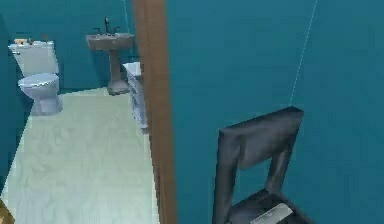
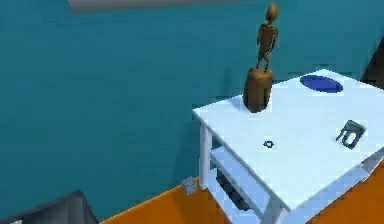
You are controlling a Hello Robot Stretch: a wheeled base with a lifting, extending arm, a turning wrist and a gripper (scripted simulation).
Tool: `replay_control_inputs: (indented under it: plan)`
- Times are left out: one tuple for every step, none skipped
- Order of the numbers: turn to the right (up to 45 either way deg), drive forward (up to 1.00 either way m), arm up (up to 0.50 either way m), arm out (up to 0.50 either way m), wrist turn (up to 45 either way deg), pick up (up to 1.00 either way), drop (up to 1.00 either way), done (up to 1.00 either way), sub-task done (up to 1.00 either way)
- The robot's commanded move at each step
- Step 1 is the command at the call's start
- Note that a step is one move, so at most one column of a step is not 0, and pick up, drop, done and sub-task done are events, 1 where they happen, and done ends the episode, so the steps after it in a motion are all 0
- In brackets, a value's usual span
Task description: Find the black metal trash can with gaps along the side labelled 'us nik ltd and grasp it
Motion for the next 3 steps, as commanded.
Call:
replay_control_inputs:
  plan:
    - [-45.0, 0.0, 0.0, 0.0, 0.0, 0.0, 0.0, 0.0, 0.0]
    - [0.0, 0.45, 0.0, 0.0, 0.0, 0.0, 0.0, 0.0, 0.0]
    - [12.0, 0.0, 0.0, 0.0, 0.0, 0.0, 0.0, 0.0, 0.0]
